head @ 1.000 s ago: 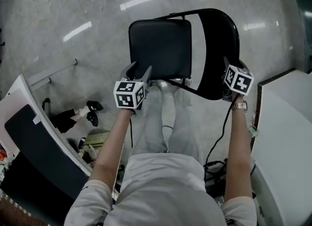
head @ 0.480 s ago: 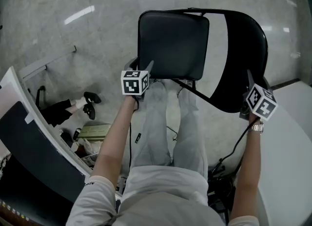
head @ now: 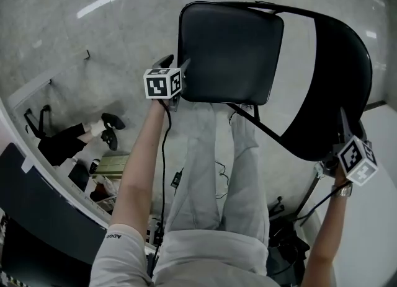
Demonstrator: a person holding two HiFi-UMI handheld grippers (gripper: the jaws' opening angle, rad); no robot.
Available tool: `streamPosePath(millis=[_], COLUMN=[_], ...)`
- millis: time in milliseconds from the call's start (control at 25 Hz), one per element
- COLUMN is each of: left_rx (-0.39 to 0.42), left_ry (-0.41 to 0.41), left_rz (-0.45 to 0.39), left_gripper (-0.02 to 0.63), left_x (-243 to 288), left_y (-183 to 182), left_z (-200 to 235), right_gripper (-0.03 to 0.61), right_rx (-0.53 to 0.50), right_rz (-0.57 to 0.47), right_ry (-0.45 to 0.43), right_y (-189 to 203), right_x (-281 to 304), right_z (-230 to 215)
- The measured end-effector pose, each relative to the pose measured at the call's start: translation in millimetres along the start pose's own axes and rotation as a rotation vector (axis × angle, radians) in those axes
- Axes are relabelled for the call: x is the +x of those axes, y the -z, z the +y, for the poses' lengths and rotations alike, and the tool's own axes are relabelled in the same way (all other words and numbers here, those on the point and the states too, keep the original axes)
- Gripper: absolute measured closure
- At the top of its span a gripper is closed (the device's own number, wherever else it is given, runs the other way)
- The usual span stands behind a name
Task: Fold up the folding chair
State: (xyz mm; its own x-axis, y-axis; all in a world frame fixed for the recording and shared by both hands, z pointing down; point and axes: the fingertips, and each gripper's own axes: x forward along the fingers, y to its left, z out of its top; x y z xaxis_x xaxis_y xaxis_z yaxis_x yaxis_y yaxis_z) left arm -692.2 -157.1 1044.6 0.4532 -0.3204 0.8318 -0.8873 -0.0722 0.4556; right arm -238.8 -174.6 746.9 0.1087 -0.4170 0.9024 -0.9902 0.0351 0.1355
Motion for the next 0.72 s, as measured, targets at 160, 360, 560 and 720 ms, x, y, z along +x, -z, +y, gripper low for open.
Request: streamPosePath(millis=[160, 360, 560, 720], left_rx=[-0.039, -0.075, -0.087, -0.098], left_ry=[0.100, 0.218, 0.308, 0.340], left_rz=[0.017, 0.069, 0.104, 0.122], left_gripper=[0.302, 0.278, 0.272, 0.260], left_x=[27.7, 46.5, 59.6, 69.8], left_y=[-2.8, -0.1, 6.0, 8.9], left_z=[15.7, 20.7, 12.9, 11.4], right_gripper=[0.373, 0.373, 0.373, 0.373], right_rx=[0.005, 0.003, 0.014, 0.001], right_rz=[-0.005, -0.001, 0.007, 0.011], right_ry=[-0.014, -0.010, -0.027, -0.018], right_y=[1.5, -0.7, -1.7, -1.9], right_x=[6.8, 2.9, 2.4, 1.9], right_z=[1.5, 0.6, 1.0, -2.6])
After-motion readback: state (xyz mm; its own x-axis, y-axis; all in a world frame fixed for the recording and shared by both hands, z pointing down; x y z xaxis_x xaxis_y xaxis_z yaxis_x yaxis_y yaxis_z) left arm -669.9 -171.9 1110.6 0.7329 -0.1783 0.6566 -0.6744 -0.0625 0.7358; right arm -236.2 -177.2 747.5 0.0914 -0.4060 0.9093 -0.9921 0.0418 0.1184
